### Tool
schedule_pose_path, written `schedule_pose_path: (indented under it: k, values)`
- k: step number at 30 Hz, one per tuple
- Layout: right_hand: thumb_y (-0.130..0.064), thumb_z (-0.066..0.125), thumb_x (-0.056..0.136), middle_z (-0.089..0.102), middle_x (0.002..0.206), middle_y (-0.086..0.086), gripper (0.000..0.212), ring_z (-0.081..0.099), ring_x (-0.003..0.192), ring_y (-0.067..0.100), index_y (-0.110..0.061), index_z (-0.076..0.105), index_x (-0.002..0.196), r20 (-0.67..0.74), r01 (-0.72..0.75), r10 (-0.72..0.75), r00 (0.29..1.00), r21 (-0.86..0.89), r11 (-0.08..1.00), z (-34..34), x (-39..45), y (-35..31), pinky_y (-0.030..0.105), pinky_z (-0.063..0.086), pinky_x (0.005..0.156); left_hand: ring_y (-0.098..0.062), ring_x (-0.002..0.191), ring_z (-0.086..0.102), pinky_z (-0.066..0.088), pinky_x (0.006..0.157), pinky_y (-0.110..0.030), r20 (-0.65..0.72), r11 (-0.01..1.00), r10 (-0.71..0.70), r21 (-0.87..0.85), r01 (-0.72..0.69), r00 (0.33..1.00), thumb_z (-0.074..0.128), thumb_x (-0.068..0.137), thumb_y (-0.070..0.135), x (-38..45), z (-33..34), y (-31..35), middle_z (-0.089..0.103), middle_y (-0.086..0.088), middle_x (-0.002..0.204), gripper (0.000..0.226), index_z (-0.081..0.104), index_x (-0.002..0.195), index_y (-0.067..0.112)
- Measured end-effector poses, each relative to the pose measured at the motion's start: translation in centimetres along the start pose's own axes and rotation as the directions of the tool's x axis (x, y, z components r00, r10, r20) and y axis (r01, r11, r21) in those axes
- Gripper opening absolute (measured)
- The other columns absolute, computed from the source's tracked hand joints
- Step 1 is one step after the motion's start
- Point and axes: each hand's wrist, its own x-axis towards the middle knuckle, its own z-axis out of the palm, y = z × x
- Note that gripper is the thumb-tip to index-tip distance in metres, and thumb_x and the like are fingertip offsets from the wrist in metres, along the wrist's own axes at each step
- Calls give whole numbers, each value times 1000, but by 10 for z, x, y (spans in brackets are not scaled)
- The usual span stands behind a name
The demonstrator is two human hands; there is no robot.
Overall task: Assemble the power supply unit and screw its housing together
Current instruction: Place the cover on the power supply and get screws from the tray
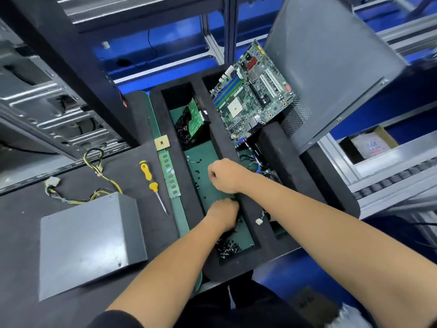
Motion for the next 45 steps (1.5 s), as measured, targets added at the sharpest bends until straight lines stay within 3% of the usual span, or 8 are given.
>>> schedule_pose_path:
  k: [5,16,20,27,34,37,40,45]
  values:
    - [-2,45,91,67,100,12,17,61,89,28,-8,61,92,-9,-4,4,1000,16,1000,0,2,4,38,54,78,-36,107,57,43,81,-38,-38,1000,6,22,-5,999,50,88,-1,-1,-2,0,55,-21,119,27,52,115,-1]
    - [-7,52,90,70,89,6,17,60,80,21,2,67,88,-84,34,-14,996,243,969,-6,4,15,34,51,75,-35,98,58,42,70,-35,-15,997,-61,-44,60,998,54,82,8,-8,-18,-1,56,-20,110,18,53,99,2]
    - [-2,53,88,58,72,-14,15,55,68,8,-2,68,83,-98,48,-18,995,312,949,-7,2,16,26,47,70,-35,102,59,44,71,-35,-15,992,-118,-51,117,993,50,83,4,-7,-28,-4,55,-19,115,26,52,109,0]
    - [0,52,86,58,72,-13,18,56,70,9,-7,66,78,-118,56,-10,993,393,918,-8,2,20,25,45,69,-31,101,60,47,73,-35,-52,984,-169,56,171,984,46,87,-1,2,-41,-17,57,-17,116,29,51,116,0]
    - [-5,53,89,55,68,-12,16,53,69,13,-4,69,89,-291,56,76,954,420,906,-26,10,32,19,39,62,-33,120,43,44,95,-32,-292,914,-316,164,372,903,46,96,12,29,-54,-38,35,-22,135,45,32,135,-5]
    - [-5,52,87,60,75,-4,17,56,74,15,-7,69,85,-250,56,31,968,333,941,-28,10,34,20,39,65,-34,129,36,41,102,-35,-263,918,-312,163,361,913,43,97,13,42,-60,-47,31,-23,141,50,25,140,-5]
    - [-8,51,88,67,85,8,19,60,79,24,-2,69,86,-204,47,14,979,289,956,-25,12,32,28,46,67,-35,132,33,42,102,-39,-214,936,-340,19,352,916,47,96,12,49,-67,-54,20,-19,148,61,16,147,0]
    - [-5,51,87,61,73,0,19,60,74,22,-8,69,81,-153,50,-10,988,265,963,-22,18,28,24,45,62,-37,135,28,40,104,-40,-179,933,-359,-54,355,916,45,97,9,60,-70,-62,22,-21,146,55,20,145,-1]
